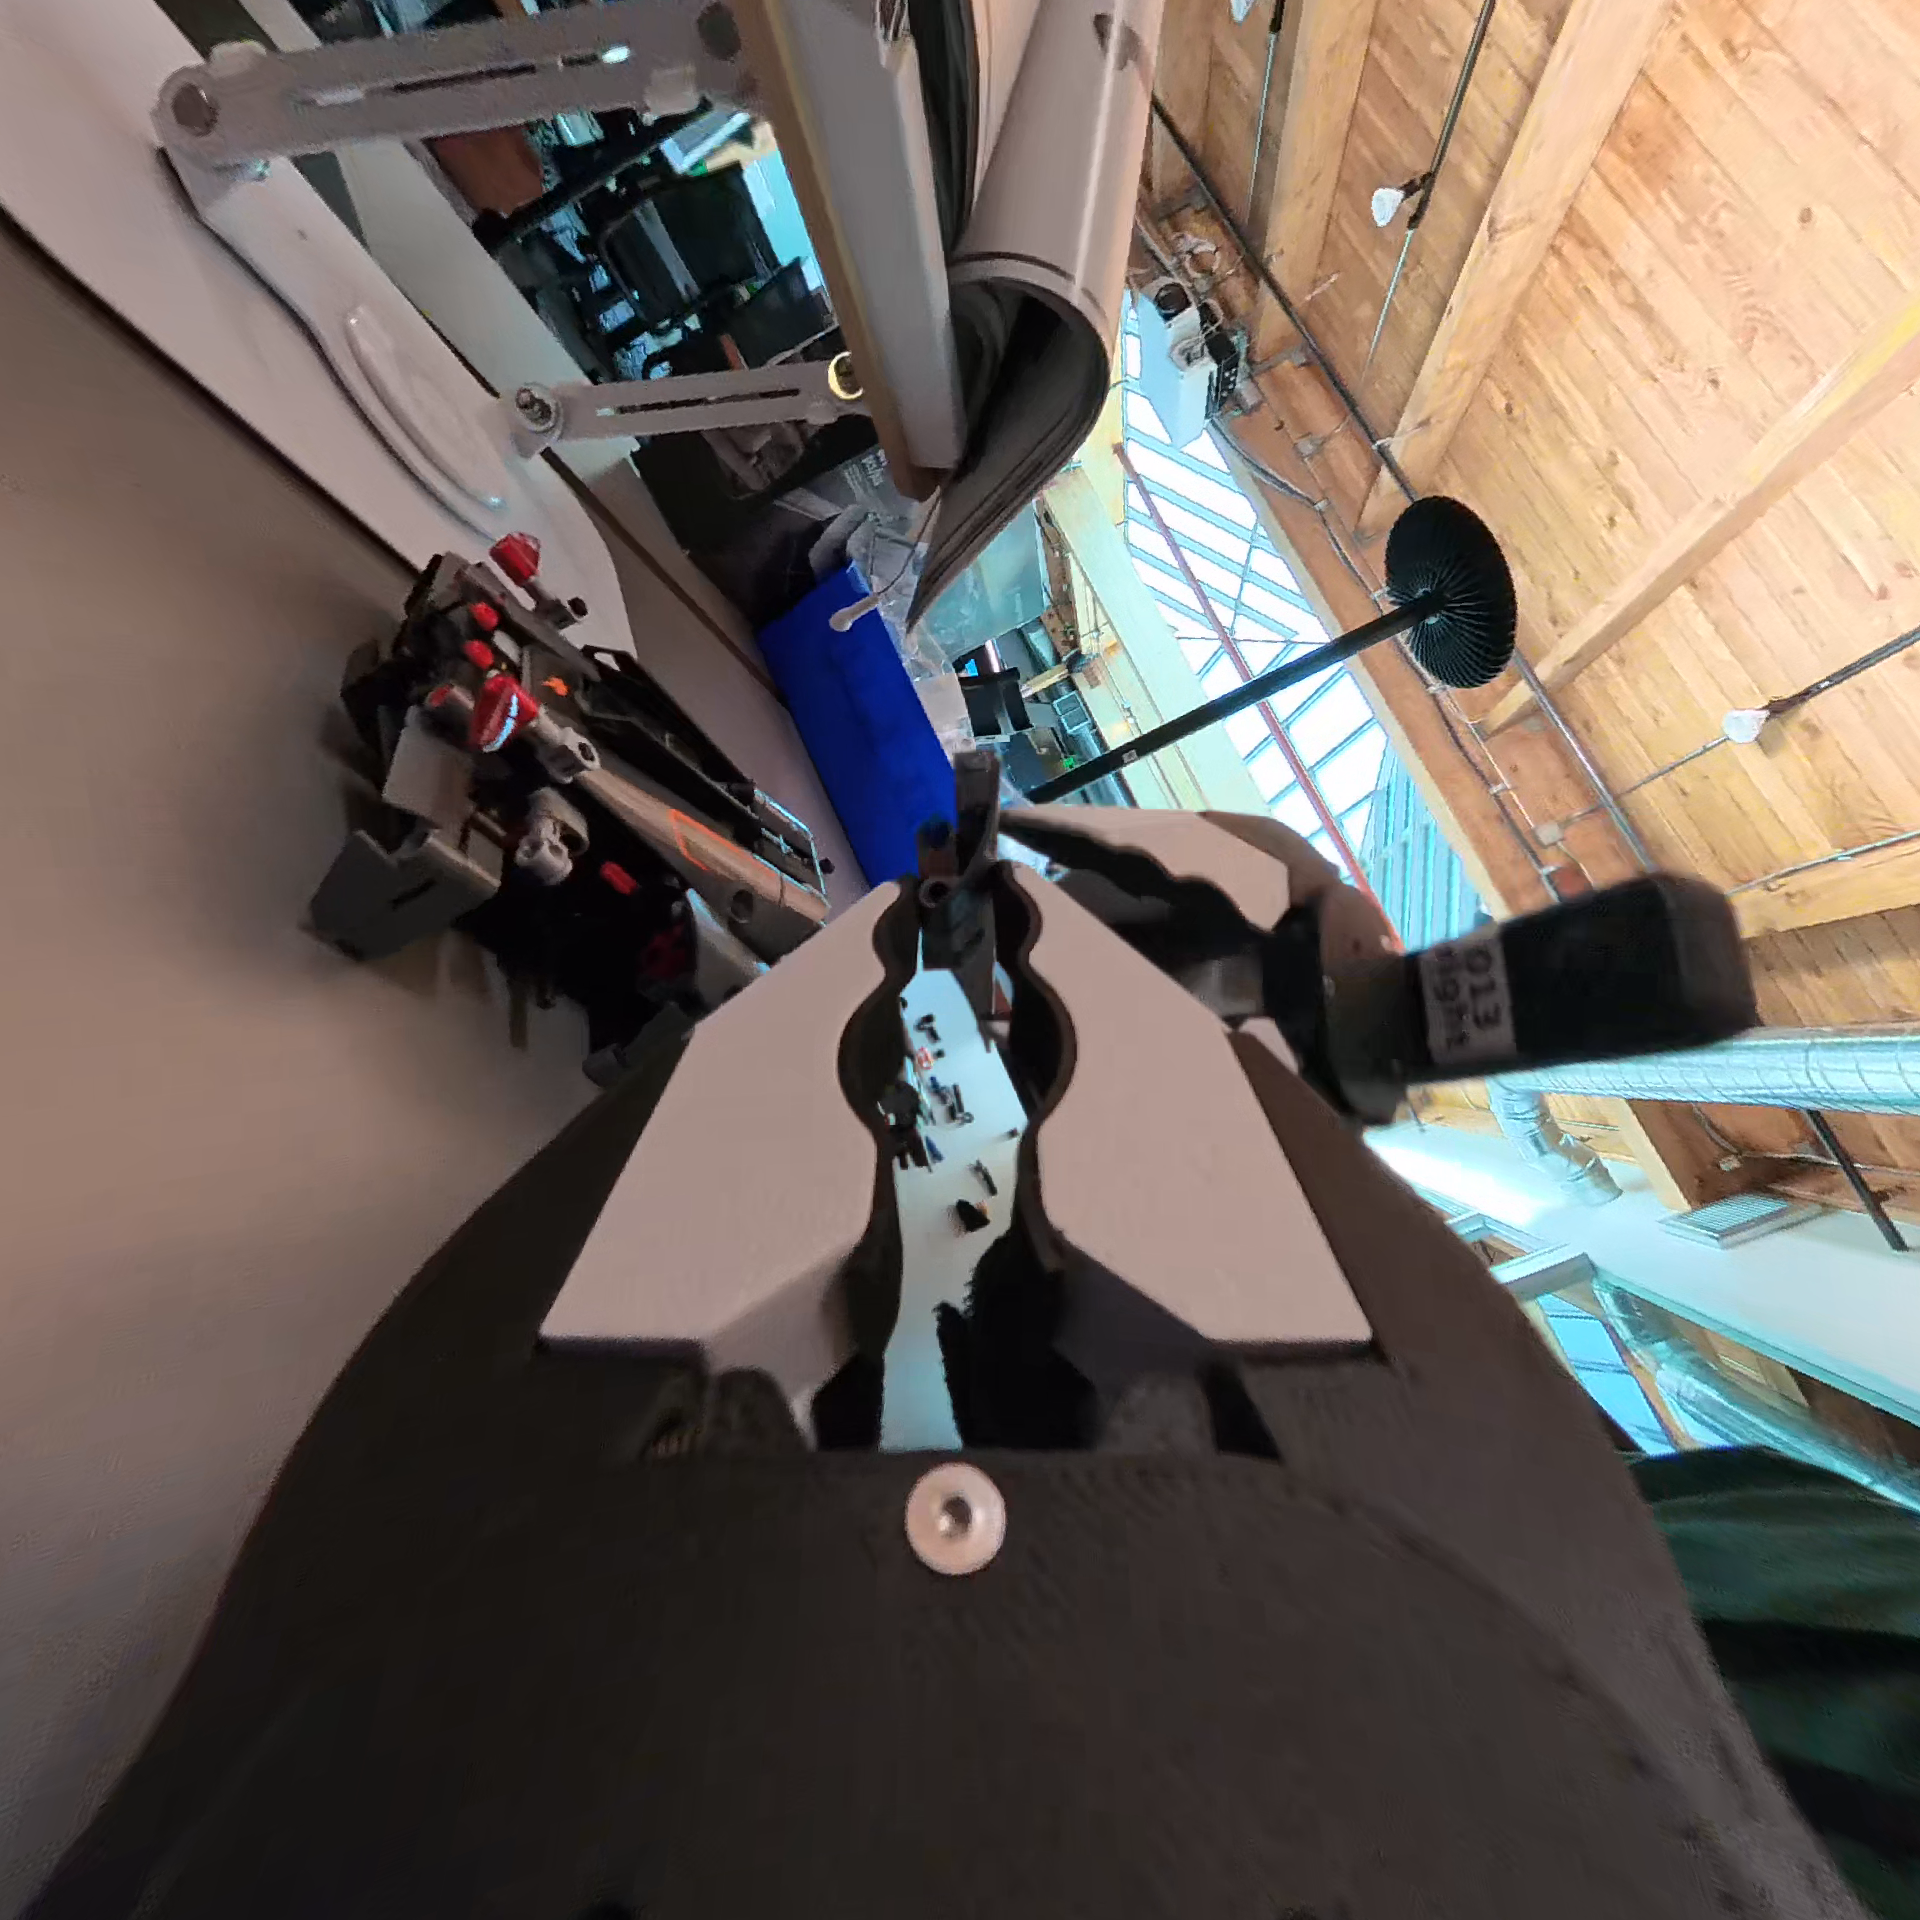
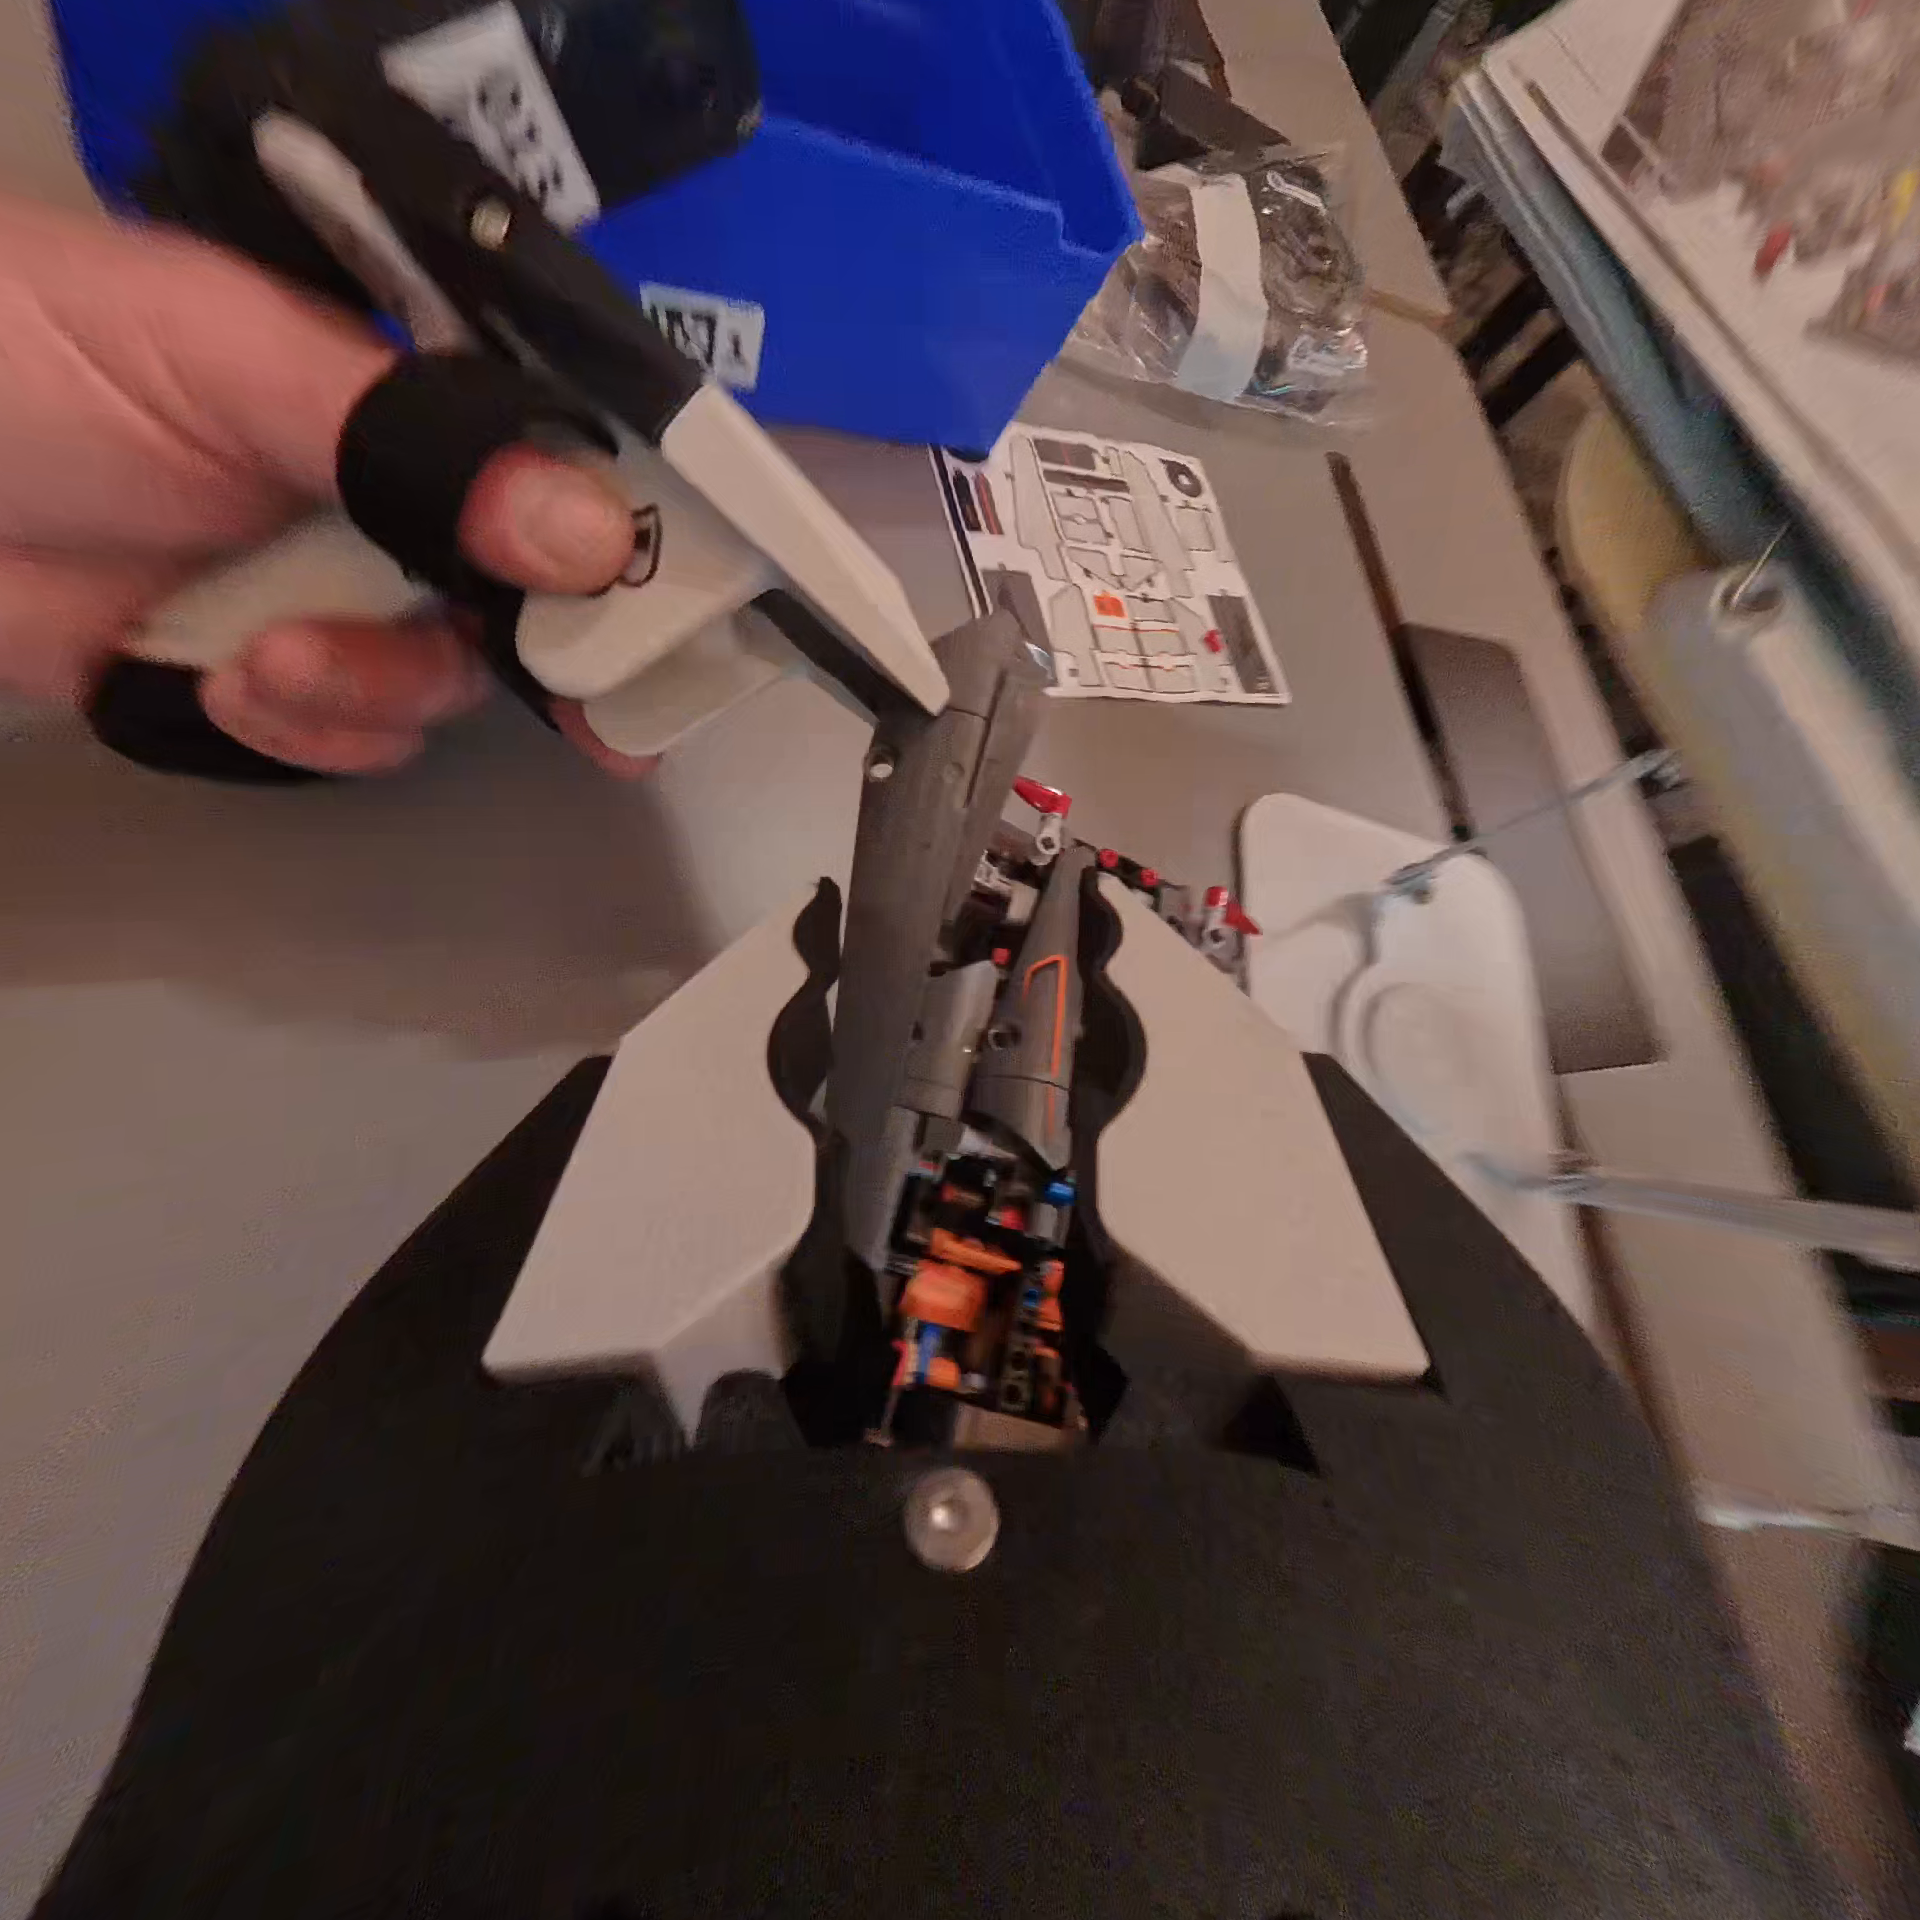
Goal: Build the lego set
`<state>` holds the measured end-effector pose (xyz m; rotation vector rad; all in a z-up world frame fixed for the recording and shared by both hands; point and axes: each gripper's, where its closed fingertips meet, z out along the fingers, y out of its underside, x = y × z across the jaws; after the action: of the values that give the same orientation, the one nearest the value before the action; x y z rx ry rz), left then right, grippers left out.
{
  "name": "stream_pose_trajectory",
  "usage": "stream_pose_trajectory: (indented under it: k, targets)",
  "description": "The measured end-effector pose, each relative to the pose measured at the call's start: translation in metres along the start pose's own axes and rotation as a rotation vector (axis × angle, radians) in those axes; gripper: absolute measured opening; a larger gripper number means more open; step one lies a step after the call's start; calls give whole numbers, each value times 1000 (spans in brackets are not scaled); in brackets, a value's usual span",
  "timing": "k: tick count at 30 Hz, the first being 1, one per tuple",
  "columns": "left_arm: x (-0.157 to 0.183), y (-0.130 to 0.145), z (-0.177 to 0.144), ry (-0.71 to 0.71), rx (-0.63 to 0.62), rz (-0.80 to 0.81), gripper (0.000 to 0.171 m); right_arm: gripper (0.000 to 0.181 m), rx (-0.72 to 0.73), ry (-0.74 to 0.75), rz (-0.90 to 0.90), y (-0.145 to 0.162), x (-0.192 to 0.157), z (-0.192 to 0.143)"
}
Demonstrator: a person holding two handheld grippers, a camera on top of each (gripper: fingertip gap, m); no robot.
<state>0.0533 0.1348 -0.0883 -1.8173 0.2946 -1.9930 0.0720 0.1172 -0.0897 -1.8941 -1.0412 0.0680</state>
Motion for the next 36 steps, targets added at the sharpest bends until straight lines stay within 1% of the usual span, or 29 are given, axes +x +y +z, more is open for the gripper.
stream_pose_trajectory:
  k: [3, 5, 6, 9, 11, 12, 14, 17, 20, 23, 27, 32, 34, 36]
  targets:
    - [-1, 2, 3, -29, -10, -6, 12, 30, -127, 141, -245, 7, -4, 13]
    - [-4, 2, 1, -43, -13, -16, 12, 28, -159, 195, -301, 10, -2, 19]
    - [-4, 1, -1, -40, -6, -20, 12, 27, -141, 191, -284, 8, -2, 20]
    - [-1, -1, -4, -45, -7, 9, 11, 24, -89, 124, -146, 5, -2, 21]
    - [4, -4, -5, -23, 0, 27, 17, 24, -41, 30, 6, 3, -3, 22]
    - [4, -7, -8, -32, 16, 44, 19, 24, -25, -23, 90, 4, -2, 22]
    - [0, -8, -13, -65, 7, 102, 24, 24, 10, -117, 247, 4, 1, 21]
    - [-1, -9, -18, -75, 9, 186, 26, 24, 56, -335, 491, 2, -4, 19]
    - [-11, -2, -18, -158, -52, 322, 26, 24, 122, -568, 697, -8, -8, 13]
    - [-13, 0, -18, -195, -69, 422, 25, 24, 160, -714, 847, -16, -4, 10]
    - [-17, -3, -22, -229, -79, 488, 25, 24, 174, -806, 938, -22, 0, 6]
    - [-24, -11, -30, -252, -69, 526, 26, 23, 147, -839, 972, -24, 1, 11]
    - [-27, -15, -34, -260, -68, 531, 26, 24, 124, -832, 973, -23, 1, 15]
    - [-32, -18, -37, -291, -81, 566, 26, 23, 59, -760, 921, -15, 0, 21]
